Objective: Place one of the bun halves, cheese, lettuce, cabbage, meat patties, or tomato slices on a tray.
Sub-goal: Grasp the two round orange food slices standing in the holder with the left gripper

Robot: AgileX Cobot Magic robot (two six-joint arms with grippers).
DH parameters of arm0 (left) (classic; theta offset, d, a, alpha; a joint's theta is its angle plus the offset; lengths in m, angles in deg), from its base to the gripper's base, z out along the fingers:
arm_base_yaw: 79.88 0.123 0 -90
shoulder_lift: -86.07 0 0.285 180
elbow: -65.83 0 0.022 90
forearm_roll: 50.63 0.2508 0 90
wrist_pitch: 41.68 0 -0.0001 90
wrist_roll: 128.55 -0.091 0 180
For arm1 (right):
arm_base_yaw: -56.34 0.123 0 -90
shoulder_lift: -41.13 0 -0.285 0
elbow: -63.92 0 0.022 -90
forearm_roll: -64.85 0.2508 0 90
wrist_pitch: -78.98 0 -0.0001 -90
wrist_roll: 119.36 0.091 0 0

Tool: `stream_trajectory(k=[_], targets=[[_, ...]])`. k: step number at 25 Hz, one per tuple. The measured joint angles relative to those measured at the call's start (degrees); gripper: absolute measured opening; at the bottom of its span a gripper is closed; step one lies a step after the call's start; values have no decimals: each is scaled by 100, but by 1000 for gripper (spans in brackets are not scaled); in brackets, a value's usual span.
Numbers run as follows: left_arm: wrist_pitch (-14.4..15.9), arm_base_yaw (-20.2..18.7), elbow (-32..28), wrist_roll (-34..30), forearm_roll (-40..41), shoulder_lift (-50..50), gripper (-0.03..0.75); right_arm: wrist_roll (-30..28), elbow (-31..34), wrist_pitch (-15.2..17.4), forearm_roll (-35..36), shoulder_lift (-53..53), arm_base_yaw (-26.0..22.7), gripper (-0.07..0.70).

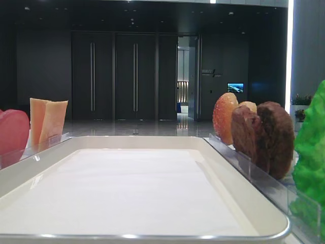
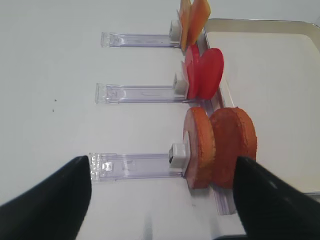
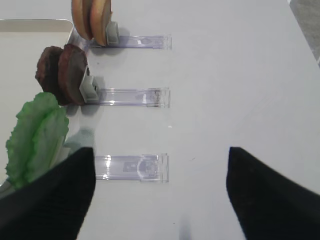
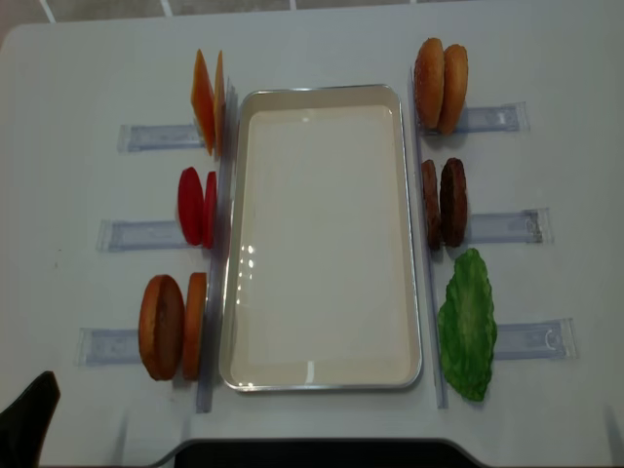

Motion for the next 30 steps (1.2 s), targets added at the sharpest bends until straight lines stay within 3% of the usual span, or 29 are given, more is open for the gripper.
stream_trajectory(k=[10,30], targets=[[78,0,36,-10,0,176,692,0,0,0,5,0,0,518],[489,0,1243,-68,0,4009,692,5,0,0,5,0,0,518]])
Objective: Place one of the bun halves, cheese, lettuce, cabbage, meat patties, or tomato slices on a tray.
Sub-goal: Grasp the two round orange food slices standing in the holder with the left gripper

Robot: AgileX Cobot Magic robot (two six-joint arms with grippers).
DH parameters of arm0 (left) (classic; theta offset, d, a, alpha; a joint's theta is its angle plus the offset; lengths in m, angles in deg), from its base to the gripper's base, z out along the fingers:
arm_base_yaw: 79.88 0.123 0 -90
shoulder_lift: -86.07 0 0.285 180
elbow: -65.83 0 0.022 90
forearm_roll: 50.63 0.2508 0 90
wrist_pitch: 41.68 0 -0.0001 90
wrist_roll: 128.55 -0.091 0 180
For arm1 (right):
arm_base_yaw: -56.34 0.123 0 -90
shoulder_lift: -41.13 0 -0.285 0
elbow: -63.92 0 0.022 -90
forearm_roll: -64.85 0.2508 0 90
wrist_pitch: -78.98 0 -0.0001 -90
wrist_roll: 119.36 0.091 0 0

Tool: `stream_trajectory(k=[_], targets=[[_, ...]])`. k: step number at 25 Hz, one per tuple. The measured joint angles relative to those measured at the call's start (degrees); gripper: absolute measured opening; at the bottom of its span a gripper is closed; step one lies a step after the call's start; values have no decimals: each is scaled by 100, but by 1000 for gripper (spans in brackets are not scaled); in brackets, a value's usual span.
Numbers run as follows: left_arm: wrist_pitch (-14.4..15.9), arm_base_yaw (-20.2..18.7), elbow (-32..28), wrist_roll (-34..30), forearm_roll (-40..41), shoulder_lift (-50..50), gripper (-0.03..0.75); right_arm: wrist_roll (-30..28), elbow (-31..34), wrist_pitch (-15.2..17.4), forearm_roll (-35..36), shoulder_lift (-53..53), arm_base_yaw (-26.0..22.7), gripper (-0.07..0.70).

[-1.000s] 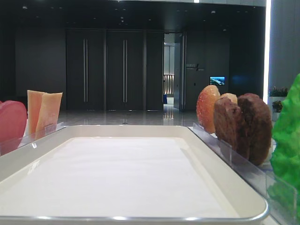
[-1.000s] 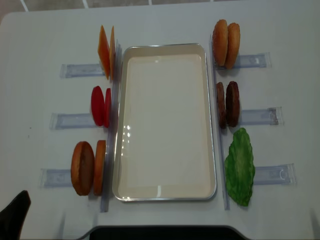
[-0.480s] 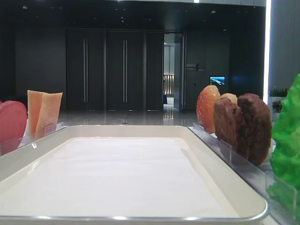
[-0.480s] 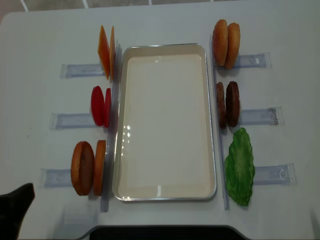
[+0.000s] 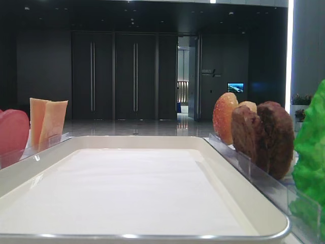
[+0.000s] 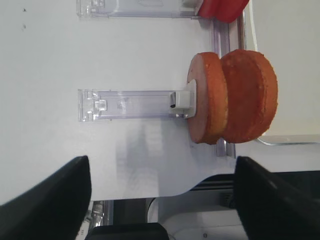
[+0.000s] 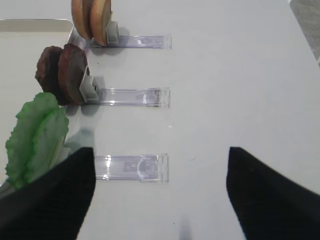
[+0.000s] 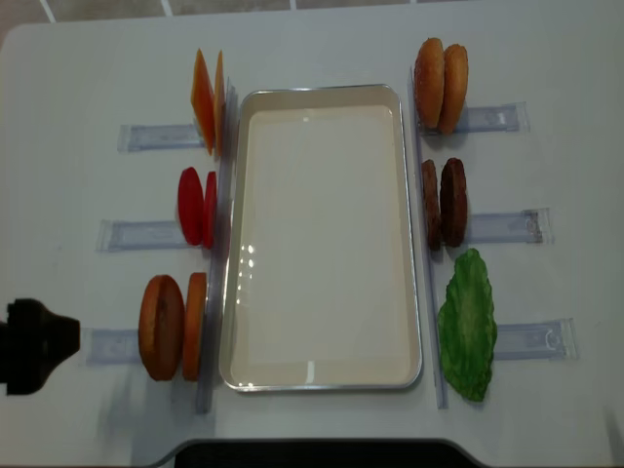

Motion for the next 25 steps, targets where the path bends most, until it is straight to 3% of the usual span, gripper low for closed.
stream_trajectory(k=[5,11,19,25], targets=[[211,0,654,0,0,1051,692,0,0,0,0,0,0,518],[238,0,1395,0,0,2024,692,0,0,0,0,0,0,518],[238,0,1491,0,211,2782,690,0,0,0,0,0,0,518],[238,-13,1491,6,164,2861,603,0,0,-5,0,0,0,518]])
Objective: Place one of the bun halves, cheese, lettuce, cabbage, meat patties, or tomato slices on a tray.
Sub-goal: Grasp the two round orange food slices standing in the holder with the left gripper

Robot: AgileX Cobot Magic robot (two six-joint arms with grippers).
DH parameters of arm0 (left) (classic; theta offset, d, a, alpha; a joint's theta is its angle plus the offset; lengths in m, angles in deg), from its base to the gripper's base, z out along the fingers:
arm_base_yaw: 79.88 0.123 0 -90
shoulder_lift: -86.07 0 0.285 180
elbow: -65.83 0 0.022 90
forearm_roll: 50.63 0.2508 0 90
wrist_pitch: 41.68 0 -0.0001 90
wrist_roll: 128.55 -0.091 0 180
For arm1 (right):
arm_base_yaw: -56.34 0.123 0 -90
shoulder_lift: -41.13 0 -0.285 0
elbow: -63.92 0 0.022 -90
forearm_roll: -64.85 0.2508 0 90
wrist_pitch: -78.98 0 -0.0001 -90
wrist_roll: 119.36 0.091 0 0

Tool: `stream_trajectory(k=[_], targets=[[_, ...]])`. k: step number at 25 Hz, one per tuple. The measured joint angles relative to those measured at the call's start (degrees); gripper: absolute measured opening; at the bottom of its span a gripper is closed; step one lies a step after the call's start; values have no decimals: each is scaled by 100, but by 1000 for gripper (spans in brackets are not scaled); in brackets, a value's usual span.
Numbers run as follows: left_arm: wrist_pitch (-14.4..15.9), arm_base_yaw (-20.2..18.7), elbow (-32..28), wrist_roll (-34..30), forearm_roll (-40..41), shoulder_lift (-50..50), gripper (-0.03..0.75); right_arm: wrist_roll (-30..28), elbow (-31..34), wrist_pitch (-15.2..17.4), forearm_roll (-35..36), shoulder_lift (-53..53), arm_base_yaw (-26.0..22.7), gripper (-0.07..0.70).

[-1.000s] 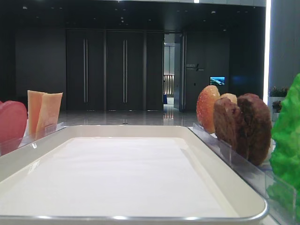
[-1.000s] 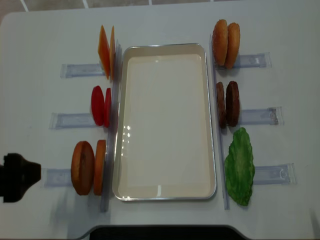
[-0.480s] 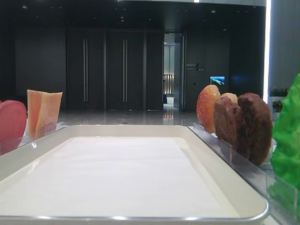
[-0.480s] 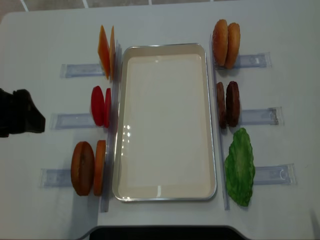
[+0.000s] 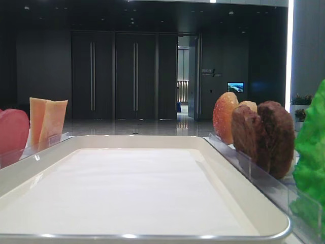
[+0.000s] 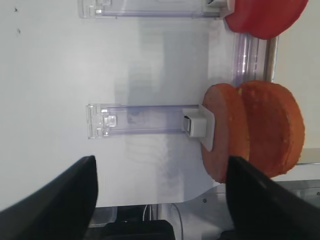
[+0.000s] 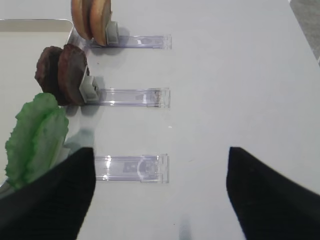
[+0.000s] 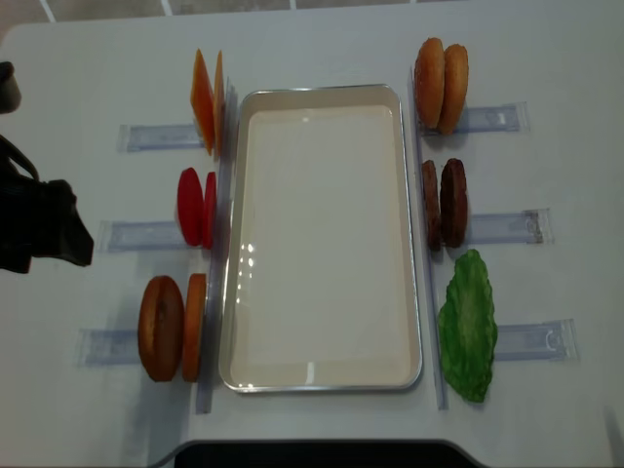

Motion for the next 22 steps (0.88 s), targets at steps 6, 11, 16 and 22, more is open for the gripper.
stream_trajectory(k=[6,11,16,22], targets=[[-5,-910,0,552,42,0,590,0,0,0,0,0,0,518],[-5,-1997,20,1457,327,156,589,0,0,0,0,0,0,518],[-24,-2806,54,2163,438,565,589,0,0,-6,0,0,0,518],[-77,-3394,60,2643,438,1079,589,0,0,-11,0,0,0,518]])
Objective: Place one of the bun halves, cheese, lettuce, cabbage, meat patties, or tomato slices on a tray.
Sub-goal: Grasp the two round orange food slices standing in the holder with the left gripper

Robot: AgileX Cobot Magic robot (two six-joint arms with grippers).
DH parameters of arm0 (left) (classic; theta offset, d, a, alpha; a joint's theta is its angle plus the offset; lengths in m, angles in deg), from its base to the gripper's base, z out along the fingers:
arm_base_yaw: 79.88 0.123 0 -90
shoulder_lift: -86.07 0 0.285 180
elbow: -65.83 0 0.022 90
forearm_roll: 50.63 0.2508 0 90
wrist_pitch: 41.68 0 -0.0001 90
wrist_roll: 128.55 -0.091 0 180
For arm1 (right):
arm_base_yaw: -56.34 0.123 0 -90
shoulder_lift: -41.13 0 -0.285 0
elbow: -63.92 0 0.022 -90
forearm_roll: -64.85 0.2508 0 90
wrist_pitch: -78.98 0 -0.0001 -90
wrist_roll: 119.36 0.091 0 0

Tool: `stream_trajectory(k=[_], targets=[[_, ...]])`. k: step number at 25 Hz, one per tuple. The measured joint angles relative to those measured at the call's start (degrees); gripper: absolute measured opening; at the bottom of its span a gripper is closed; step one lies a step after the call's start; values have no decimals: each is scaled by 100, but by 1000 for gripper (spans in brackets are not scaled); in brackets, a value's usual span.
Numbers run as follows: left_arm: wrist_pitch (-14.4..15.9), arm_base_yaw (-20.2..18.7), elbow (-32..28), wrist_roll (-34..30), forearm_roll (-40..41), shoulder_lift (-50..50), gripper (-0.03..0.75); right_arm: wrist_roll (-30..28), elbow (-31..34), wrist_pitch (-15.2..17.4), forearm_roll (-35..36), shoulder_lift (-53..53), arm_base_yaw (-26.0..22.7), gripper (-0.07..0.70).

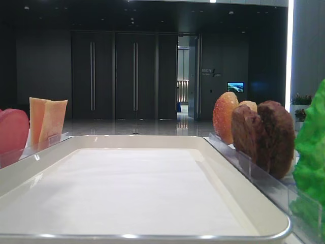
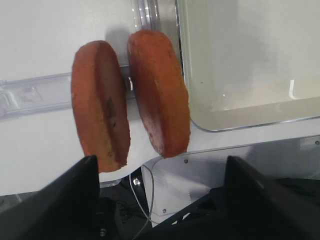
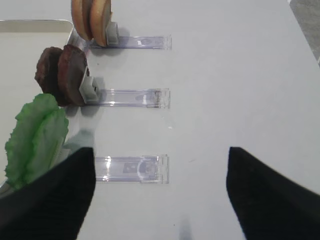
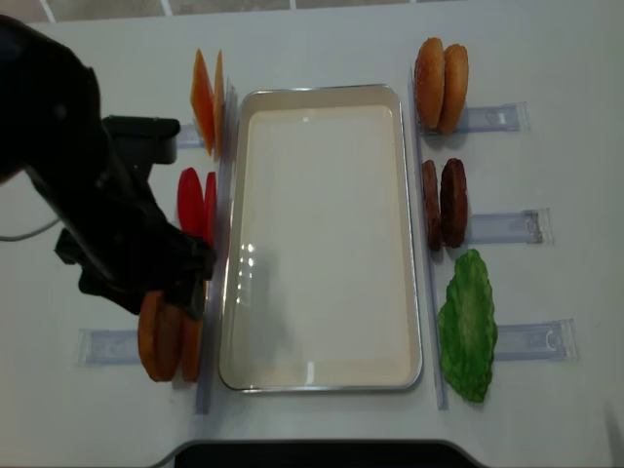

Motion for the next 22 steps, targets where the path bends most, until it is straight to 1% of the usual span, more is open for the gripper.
stream_trajectory(k=[5,12,22], targets=[[-29,-119,111,134,0,313,589,0,0,0,0,0,0,518],[-41,-119,290,202,-56,566,589,0,0,0,0,0,0,518],[-53,-119,290,209,-30,959,589,0,0,0,0,0,0,518]])
